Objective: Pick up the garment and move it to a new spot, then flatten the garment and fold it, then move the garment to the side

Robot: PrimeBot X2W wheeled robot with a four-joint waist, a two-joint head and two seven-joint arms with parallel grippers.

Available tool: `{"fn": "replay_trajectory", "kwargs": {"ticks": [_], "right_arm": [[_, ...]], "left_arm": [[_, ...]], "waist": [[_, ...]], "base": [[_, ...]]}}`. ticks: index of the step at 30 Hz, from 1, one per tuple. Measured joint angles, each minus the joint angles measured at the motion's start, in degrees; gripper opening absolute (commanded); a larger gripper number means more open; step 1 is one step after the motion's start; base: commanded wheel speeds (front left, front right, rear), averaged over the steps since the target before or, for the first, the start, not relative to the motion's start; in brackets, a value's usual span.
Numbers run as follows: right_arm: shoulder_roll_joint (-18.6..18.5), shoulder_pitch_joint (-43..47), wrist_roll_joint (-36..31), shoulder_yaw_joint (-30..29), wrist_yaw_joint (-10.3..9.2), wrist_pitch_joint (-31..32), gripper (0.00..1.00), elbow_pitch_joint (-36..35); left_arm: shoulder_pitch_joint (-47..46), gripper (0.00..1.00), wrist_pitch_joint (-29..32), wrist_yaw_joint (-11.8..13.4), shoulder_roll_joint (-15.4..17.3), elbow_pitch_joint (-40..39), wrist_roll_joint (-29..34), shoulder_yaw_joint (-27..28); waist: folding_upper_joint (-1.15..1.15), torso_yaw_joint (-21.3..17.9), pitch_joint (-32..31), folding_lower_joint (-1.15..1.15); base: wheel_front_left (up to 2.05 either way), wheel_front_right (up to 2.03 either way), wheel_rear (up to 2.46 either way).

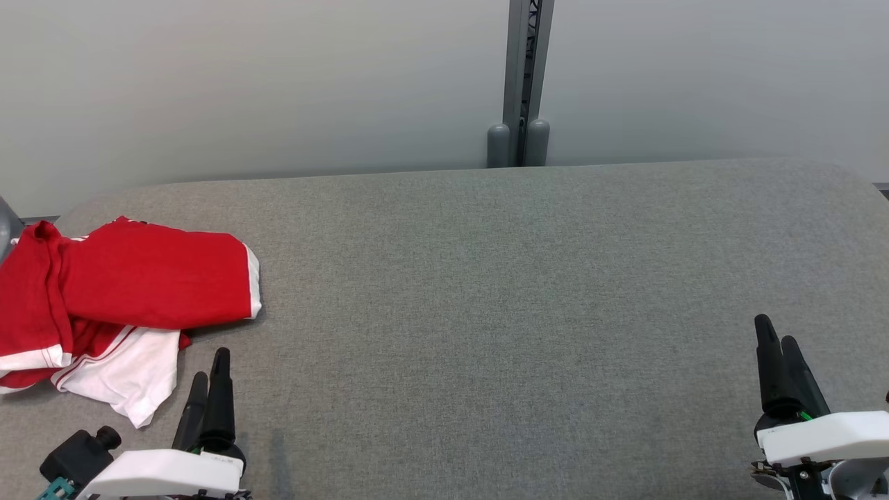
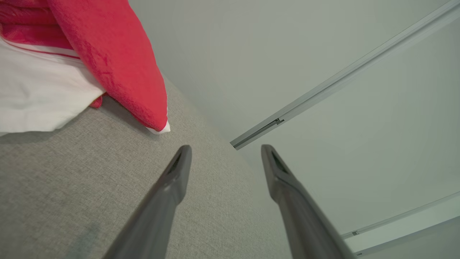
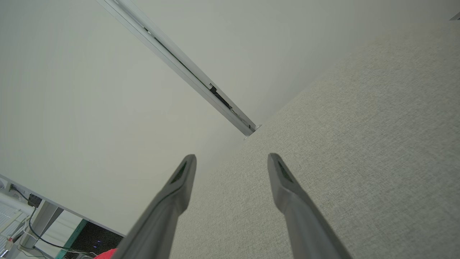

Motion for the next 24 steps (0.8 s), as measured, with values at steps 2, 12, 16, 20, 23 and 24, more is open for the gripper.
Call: {"fn": "replay_trajectory", "kwargs": {"ticks": [2,12,16,20,23,24], "right_arm": [[-0.22,0.09,-2.35,0.16,0.00,-0.46,1.00,-0.15],[-0.74,0.74,-12.32,0.92,0.01,-2.40,1.00,-1.10],[-0.97,1.15,-15.50,1.23,0.01,-2.97,1.00,-1.15],[-1.04,1.24,-18.51,1.27,0.01,-3.77,1.00,-1.19],[-1.05,1.45,-20.83,1.45,0.01,-4.25,1.00,-1.23],[-1.05,1.52,-21.43,1.53,0.01,-4.42,1.00,-1.24]], "left_arm": [[0.57,1.00,-0.31,0.08,0.02,0.10,2.22,0.00],[1.54,1.00,-2.13,0.34,0.14,0.42,12.79,-0.05],[1.62,1.00,-2.88,0.49,0.26,0.18,16.57,-0.07],[1.87,1.00,-3.58,0.49,0.53,-0.53,20.39,-0.41],[2.22,1.00,-4.11,0.49,0.77,-0.84,22.90,-0.83],[2.42,1.00,-4.16,0.49,0.85,-0.90,23.60,-0.93]], "waist": [[0.00,-0.06,-0.03,0.00],[0.00,-0.24,-0.12,0.00],[0.00,-0.21,-0.22,0.00],[0.00,-0.19,-0.32,0.00],[0.00,-0.23,-0.42,0.00],[0.00,-0.25,-0.44,0.00]], "base": [[0.00,0.00,0.00],[0.00,0.00,0.00],[0.00,0.00,0.00],[0.00,0.00,0.00],[0.00,0.00,0.00],[0.00,0.00,0.00]]}}
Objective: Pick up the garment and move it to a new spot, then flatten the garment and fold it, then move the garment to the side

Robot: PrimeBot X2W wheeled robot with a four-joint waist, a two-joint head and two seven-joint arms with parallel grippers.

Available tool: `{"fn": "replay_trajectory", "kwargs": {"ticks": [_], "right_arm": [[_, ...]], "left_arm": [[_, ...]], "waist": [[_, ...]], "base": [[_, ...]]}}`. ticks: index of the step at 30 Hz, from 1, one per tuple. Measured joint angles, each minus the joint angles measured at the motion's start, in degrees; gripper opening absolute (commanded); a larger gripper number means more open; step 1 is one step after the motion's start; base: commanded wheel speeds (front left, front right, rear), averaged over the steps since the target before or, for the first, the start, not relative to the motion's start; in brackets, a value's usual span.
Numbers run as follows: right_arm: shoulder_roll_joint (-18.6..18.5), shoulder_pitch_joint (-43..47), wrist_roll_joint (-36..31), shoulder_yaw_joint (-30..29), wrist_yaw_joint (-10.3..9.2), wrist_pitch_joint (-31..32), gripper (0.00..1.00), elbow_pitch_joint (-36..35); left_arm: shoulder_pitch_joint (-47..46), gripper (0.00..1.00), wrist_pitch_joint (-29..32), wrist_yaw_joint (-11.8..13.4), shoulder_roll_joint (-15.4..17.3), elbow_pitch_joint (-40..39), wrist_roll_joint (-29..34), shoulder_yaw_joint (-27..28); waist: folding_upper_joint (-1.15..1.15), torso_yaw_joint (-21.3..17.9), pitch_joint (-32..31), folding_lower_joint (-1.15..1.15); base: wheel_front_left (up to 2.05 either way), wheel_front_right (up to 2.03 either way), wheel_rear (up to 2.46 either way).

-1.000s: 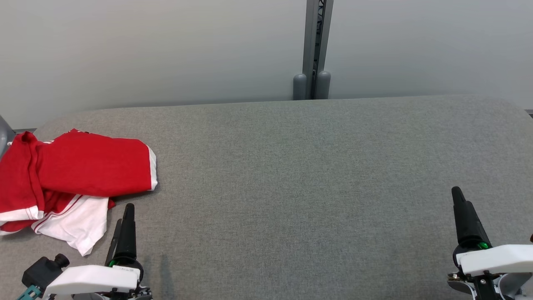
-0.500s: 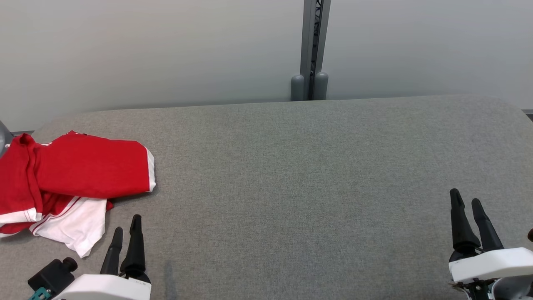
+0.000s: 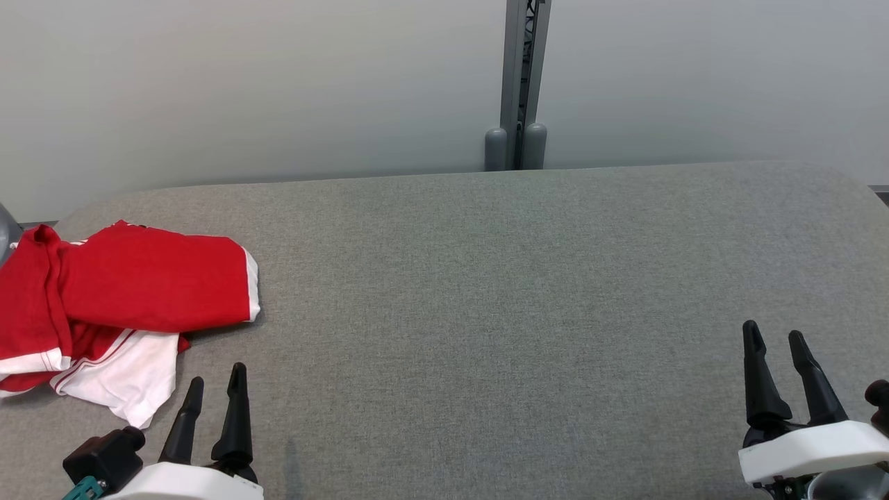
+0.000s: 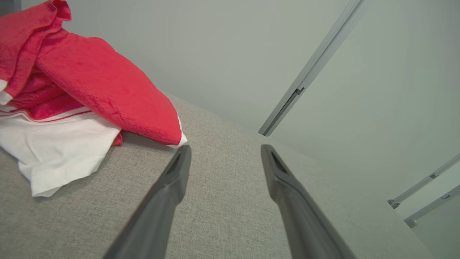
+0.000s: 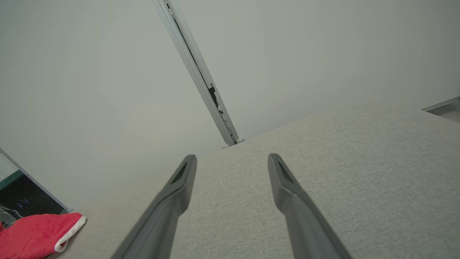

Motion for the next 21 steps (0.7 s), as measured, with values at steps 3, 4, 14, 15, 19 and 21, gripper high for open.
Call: {"fn": "replay_trajectory", "kwargs": {"ticks": [3,4,14,15,19,21], "right_arm": [[-0.01,0.06,-2.09,0.04,0.00,-0.52,1.00,-0.05],[-0.01,0.09,-2.86,0.02,0.00,-0.55,1.00,-0.11],[-0.22,0.68,-9.42,0.12,0.00,-2.08,1.00,-0.60],[-0.25,0.68,-10.09,0.14,0.00,-2.22,1.00,-0.67],[-0.34,0.80,-12.44,0.15,0.00,-2.75,1.00,-0.82],[-0.37,0.84,-13.62,0.15,0.00,-3.04,1.00,-0.89]], "left_arm": [[0.38,1.00,-0.52,0.00,0.13,-0.23,2.02,-0.24],[0.41,1.00,-0.67,-0.01,0.18,-0.35,2.79,-0.34],[1.25,1.00,-2.03,-0.08,0.85,-0.83,8.88,-0.90],[1.29,1.00,-2.24,-0.08,0.91,-0.83,9.56,-0.97],[1.47,1.00,-2.80,-0.09,1.15,-0.79,11.80,-1.14],[1.50,1.00,-3.01,-0.09,1.23,-0.77,12.88,-1.23]], "waist": [[0.00,-0.07,-0.03,0.00],[0.00,-0.09,-0.04,0.00],[0.00,-0.18,-0.19,0.00],[0.00,-0.19,-0.20,0.00],[0.00,-0.27,-0.19,0.00],[0.00,-0.30,-0.20,0.00]], "base": [[0.00,0.00,0.00],[0.00,0.00,0.00],[0.00,0.00,0.00],[0.00,0.00,0.00],[0.00,0.00,0.00],[0.00,0.00,0.00]]}}
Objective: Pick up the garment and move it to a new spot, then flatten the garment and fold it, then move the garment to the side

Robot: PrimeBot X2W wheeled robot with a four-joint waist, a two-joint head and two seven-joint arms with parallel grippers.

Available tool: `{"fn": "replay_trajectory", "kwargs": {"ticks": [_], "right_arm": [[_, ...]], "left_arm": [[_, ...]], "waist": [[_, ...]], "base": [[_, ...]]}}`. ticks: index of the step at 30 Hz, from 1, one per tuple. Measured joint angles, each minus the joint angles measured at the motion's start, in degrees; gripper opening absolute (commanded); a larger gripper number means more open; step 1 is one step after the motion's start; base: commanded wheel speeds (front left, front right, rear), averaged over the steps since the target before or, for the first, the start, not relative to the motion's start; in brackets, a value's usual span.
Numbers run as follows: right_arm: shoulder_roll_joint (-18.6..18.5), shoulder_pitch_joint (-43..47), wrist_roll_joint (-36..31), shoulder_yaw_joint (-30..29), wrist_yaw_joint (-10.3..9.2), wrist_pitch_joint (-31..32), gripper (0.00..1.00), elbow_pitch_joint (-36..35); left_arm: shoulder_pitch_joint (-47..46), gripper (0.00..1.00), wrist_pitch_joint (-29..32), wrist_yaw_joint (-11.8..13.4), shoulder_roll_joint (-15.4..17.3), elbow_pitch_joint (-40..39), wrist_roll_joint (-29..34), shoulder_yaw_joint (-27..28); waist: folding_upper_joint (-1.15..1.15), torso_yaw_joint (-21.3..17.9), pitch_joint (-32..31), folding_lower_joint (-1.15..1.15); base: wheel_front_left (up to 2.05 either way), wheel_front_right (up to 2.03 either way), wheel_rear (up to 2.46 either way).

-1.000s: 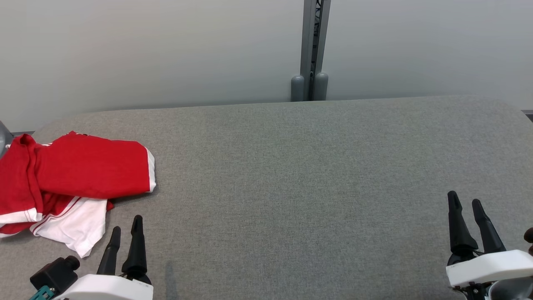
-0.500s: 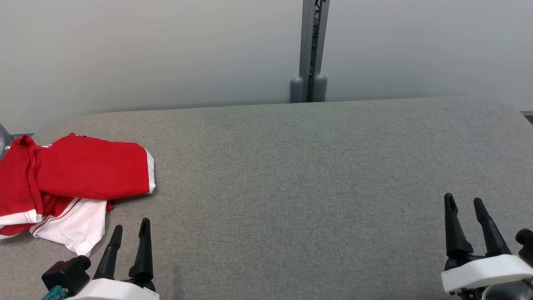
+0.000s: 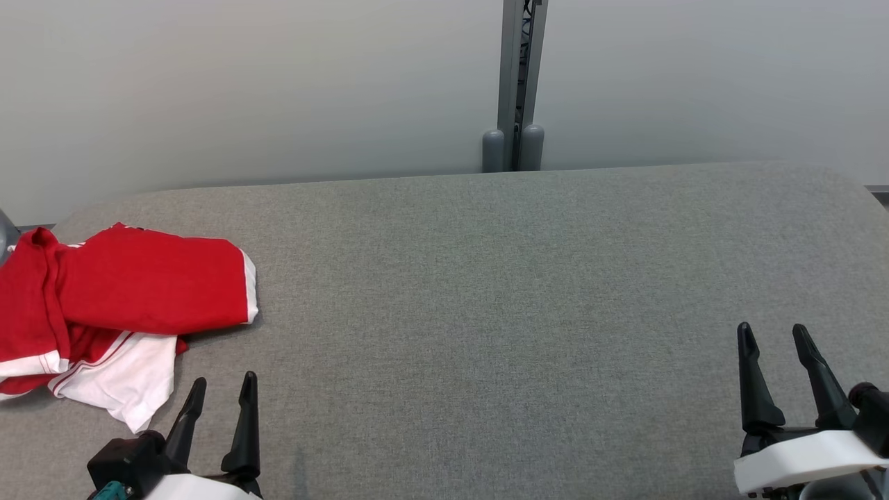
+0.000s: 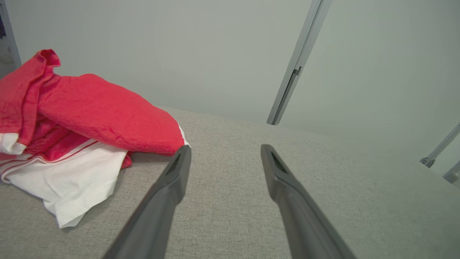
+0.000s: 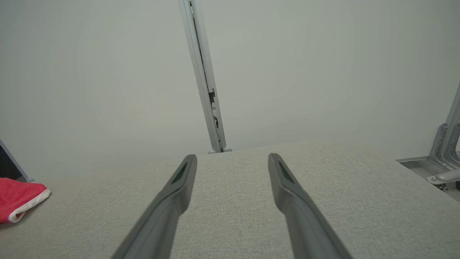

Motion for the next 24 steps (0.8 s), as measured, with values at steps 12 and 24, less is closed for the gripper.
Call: {"fn": "replay_trajectory", "kwargs": {"ticks": [12,24], "right_arm": [[-0.30,0.19,-6.15,0.12,0.01,-1.51,1.00,-0.62],[-0.19,1.28,-10.25,-0.34,0.01,-2.85,1.00,-0.80]], "left_arm": [[0.25,1.00,-1.54,-0.26,0.11,0.41,5.49,0.05],[1.21,1.00,-2.97,-0.42,-0.01,0.68,9.90,1.00]], "waist": [[0.00,0.00,-0.02,0.00],[0.00,0.22,-0.37,0.00]], "base": [[0.00,0.00,0.00],[0.00,0.00,0.00]]}}
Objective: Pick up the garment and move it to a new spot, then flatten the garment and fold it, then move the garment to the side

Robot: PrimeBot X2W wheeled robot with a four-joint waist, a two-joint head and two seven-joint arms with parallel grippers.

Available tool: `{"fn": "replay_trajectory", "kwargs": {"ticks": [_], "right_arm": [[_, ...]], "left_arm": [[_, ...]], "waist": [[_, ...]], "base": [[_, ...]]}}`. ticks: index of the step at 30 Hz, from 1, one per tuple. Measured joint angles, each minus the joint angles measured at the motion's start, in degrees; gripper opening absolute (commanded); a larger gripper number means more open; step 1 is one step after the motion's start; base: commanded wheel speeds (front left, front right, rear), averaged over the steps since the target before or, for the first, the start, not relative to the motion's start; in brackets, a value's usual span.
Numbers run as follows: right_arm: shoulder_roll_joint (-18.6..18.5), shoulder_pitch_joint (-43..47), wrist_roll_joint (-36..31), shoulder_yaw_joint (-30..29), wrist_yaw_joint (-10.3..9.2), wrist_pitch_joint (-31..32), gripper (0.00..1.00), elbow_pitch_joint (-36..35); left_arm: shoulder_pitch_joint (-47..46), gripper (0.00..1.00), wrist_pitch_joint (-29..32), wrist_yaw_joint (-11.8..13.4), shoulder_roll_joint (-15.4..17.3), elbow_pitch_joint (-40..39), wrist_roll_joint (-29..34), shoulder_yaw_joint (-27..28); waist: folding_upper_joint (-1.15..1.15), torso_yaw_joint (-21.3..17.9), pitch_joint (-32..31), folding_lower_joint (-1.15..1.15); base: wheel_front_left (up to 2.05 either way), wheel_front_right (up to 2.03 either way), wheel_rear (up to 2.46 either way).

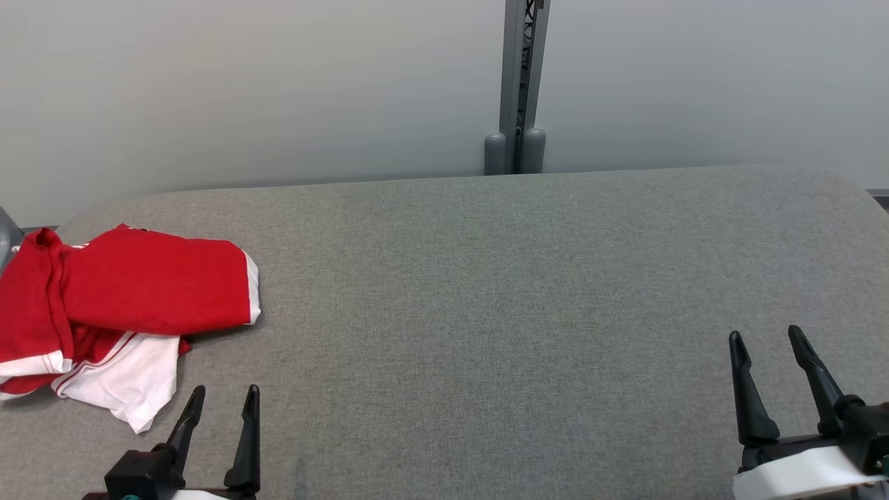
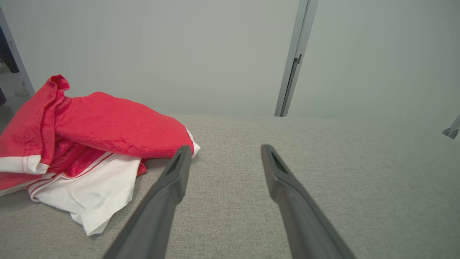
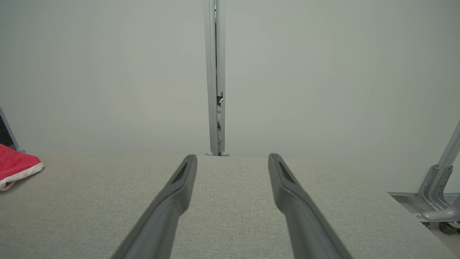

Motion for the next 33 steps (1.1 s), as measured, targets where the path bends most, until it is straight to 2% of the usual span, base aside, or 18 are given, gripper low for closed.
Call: {"fn": "replay_trajectory", "kwargs": {"ticks": [12,18,33], "right_arm": [[1.37,0.85,0.62,-2.47,0.00,-1.26,1.00,1.43],[1.44,1.08,-1.68,-2.41,0.00,-1.98,1.00,1.33],[1.35,1.09,-1.69,-1.94,0.00,-2.00,1.00,1.38]], "left_arm": [[0.47,1.00,-1.21,-0.08,-0.54,0.27,3.32,0.83],[0.69,1.00,-1.90,-0.25,-0.88,0.29,5.69,1.03],[0.83,1.00,-1.93,-0.27,-1.24,0.37,5.88,1.02]], "waist": [[0.00,-0.15,-0.07,0.00],[0.00,-0.34,-0.14,0.00],[0.00,0.29,0.00,0.00]], "base": [[0.00,0.00,0.00],[0.00,0.00,0.00],[0.00,0.00,0.00]]}}
